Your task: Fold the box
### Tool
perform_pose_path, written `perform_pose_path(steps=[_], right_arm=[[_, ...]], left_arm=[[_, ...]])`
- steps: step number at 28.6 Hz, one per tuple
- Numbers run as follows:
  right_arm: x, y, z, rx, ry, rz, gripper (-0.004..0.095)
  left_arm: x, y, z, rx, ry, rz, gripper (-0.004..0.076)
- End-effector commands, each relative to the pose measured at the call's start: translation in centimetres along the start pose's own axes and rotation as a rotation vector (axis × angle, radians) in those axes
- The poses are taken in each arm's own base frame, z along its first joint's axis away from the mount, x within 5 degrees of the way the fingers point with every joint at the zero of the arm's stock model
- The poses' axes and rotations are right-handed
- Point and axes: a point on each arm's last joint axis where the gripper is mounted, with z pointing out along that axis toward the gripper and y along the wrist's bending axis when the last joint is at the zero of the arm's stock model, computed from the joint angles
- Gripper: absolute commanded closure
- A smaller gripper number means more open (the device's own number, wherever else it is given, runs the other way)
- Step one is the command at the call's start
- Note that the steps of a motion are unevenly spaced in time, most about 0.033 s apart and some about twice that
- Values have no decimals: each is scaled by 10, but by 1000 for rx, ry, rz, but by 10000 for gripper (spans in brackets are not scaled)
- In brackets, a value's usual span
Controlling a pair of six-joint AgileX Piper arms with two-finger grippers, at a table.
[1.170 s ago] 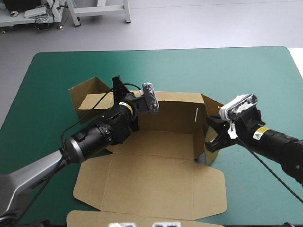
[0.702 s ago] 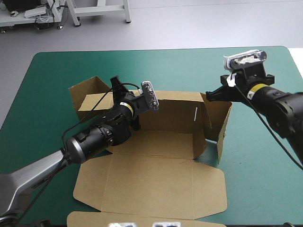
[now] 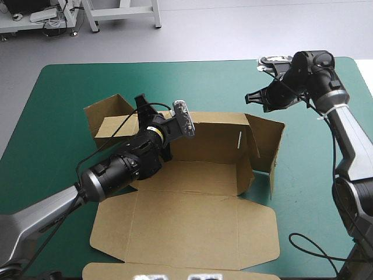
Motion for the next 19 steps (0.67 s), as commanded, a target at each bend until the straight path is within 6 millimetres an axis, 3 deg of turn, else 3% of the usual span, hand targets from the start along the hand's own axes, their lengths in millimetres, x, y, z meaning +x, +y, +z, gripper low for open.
perform_pose_path(steps=[1, 11, 19], right_arm=[[9, 0, -25, -114, -35, -9, 925], [56, 5, -21, -187, 56, -133, 925], [101, 8, -12, -226, -108, -158, 925]], left_arm=[[2, 11, -12, -22, 3, -61, 732], [2, 10, -11, -23, 5, -49, 732], [2, 6, -11, 24, -6, -29, 732]])
